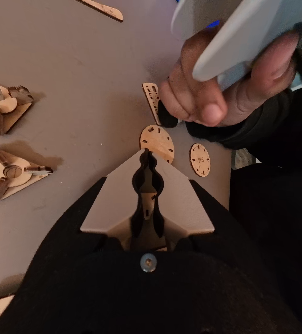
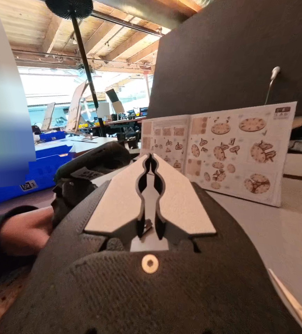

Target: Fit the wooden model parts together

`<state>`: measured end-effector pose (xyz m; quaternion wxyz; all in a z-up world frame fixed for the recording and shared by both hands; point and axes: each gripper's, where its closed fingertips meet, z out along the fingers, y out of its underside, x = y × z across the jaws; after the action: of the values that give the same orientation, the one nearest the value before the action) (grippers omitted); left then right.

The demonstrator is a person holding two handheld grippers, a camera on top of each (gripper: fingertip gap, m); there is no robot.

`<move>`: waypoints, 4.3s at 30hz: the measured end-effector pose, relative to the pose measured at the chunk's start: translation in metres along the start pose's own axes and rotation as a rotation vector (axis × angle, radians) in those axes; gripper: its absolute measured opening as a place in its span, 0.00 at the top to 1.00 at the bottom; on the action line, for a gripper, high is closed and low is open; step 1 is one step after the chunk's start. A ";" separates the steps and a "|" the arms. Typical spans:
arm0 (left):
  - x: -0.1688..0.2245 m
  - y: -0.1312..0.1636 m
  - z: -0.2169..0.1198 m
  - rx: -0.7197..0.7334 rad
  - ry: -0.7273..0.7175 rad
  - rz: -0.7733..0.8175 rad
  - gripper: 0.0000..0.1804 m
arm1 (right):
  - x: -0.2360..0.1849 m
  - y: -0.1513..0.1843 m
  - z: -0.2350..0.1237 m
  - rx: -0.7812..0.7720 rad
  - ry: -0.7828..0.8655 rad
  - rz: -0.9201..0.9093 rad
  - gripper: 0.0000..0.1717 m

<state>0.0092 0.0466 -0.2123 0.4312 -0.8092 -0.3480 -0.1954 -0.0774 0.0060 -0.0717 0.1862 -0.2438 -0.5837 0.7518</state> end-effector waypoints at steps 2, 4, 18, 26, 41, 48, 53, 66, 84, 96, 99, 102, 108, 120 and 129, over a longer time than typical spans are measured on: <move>0.000 0.000 0.000 -0.001 -0.009 0.009 1.00 | 0.004 -0.001 0.007 -0.017 0.008 0.037 1.00; 0.000 0.000 0.000 -0.001 -0.016 0.015 1.00 | 0.007 -0.003 0.011 0.003 0.025 0.012 1.00; 0.000 0.000 0.000 0.001 -0.002 0.001 1.00 | -0.013 0.012 0.019 -0.017 -0.039 -0.099 1.00; 0.000 0.000 0.000 0.000 0.004 -0.004 1.00 | -0.032 -0.006 0.014 0.040 -0.061 -0.133 1.00; 0.000 0.000 0.000 -0.001 -0.003 0.002 1.00 | -0.013 0.012 0.025 -0.028 -0.010 -0.115 1.00; 0.000 0.000 0.000 -0.001 -0.001 0.000 1.00 | -0.019 0.021 0.021 -0.054 -0.015 -0.138 1.00; 0.000 0.000 0.000 0.000 0.009 -0.009 1.00 | -0.018 -0.006 0.020 0.010 -0.011 -0.119 1.00; 0.000 0.000 0.000 -0.001 0.003 -0.004 1.00 | -0.014 0.018 0.021 -0.057 -0.001 -0.128 1.00; 0.000 0.000 0.000 0.001 0.007 -0.009 1.00 | -0.013 0.024 0.023 -0.078 -0.006 -0.144 1.00; 0.000 0.000 0.000 0.001 0.009 -0.015 1.00 | -0.033 0.001 0.020 -0.012 -0.036 -0.200 1.00; 0.000 0.000 0.000 0.001 0.006 -0.011 1.00 | -0.020 0.006 0.017 -0.042 -0.018 -0.154 1.00; 0.000 0.000 0.000 0.002 0.009 -0.015 1.00 | 0.005 0.024 0.008 -0.191 0.067 -0.109 1.00; 0.000 0.000 0.000 0.002 0.012 -0.018 1.00 | 0.002 0.078 -0.054 -0.690 -0.117 0.120 0.83; 0.000 0.000 0.000 0.003 0.016 -0.023 1.00 | -0.009 0.121 -0.109 -0.985 -0.266 -0.061 0.97; 0.001 0.000 0.000 0.002 0.013 -0.019 1.00 | -0.010 0.125 -0.113 -1.036 -0.309 -0.091 0.95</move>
<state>0.0096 0.0472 -0.2122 0.4323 -0.8041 -0.3532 -0.2043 -0.0030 0.0585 -0.2136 -0.0139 -0.1648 -0.9085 0.3838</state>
